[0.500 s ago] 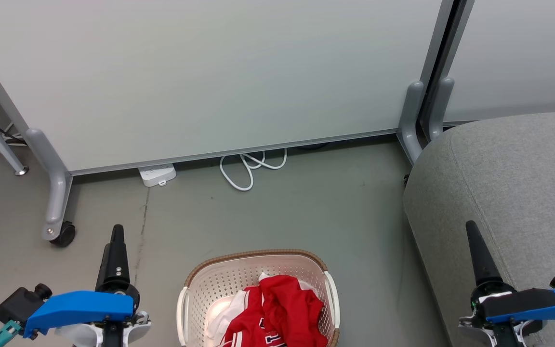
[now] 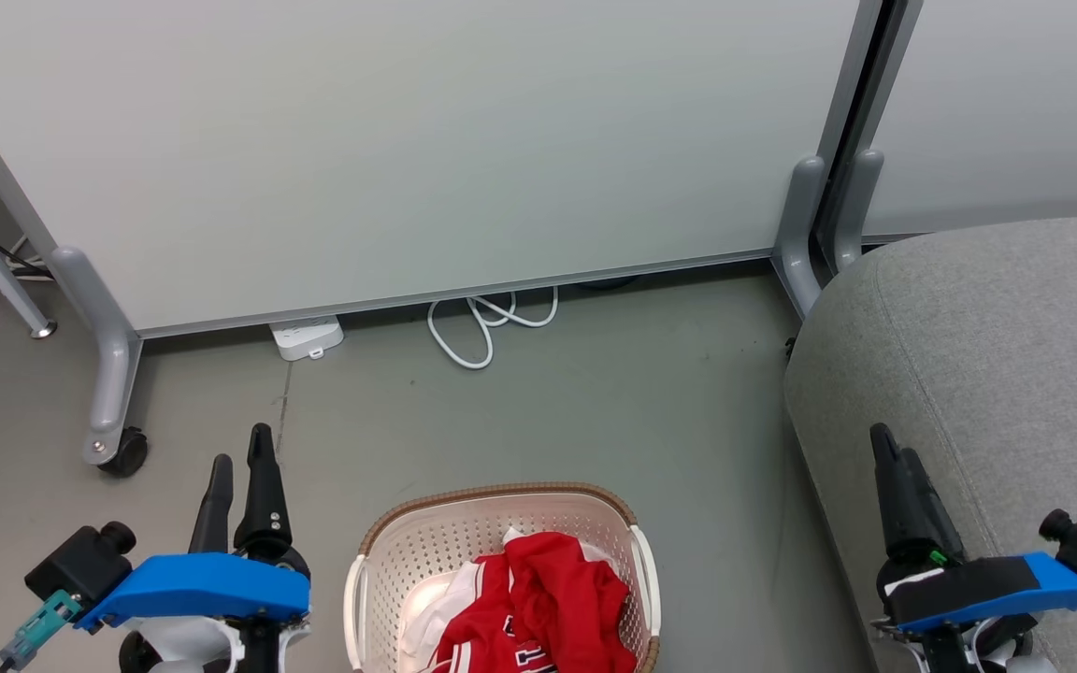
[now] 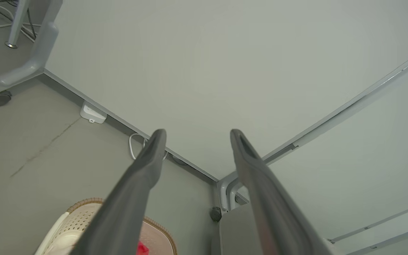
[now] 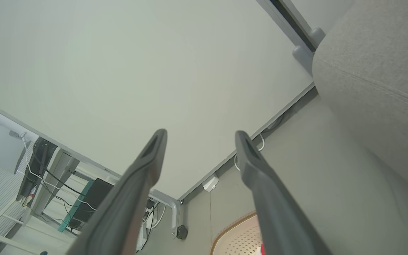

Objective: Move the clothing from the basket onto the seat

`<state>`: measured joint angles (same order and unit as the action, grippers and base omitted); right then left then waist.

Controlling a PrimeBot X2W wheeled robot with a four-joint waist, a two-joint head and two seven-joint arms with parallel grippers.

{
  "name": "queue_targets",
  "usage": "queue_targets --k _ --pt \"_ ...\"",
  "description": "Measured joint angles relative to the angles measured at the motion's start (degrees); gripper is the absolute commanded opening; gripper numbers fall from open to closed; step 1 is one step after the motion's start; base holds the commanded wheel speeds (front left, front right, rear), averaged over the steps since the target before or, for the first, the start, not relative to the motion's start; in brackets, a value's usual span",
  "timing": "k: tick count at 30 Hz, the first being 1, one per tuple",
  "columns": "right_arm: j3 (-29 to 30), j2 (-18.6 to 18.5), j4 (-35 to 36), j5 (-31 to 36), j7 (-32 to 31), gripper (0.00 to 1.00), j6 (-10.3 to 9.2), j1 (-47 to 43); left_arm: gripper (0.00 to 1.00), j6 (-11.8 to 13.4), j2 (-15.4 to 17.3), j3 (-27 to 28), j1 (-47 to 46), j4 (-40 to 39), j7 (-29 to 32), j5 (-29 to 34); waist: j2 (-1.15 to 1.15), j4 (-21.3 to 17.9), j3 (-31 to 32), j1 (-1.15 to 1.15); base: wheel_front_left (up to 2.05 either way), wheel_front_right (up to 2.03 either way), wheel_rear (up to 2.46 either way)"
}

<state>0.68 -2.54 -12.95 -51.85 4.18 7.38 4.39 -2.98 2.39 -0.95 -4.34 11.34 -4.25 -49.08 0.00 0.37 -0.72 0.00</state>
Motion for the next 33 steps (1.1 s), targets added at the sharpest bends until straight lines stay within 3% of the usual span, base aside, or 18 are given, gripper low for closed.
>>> queue_targets --k 33 --pt "-3.5 -0.1 -2.4 22.9 5.5 1.0 0.02 0.2 1.0 1.5 0.2 -4.5 -0.3 1.4 -5.4 24.5 0.0 0.4 0.1 0.0 0.0 0.0 0.0"
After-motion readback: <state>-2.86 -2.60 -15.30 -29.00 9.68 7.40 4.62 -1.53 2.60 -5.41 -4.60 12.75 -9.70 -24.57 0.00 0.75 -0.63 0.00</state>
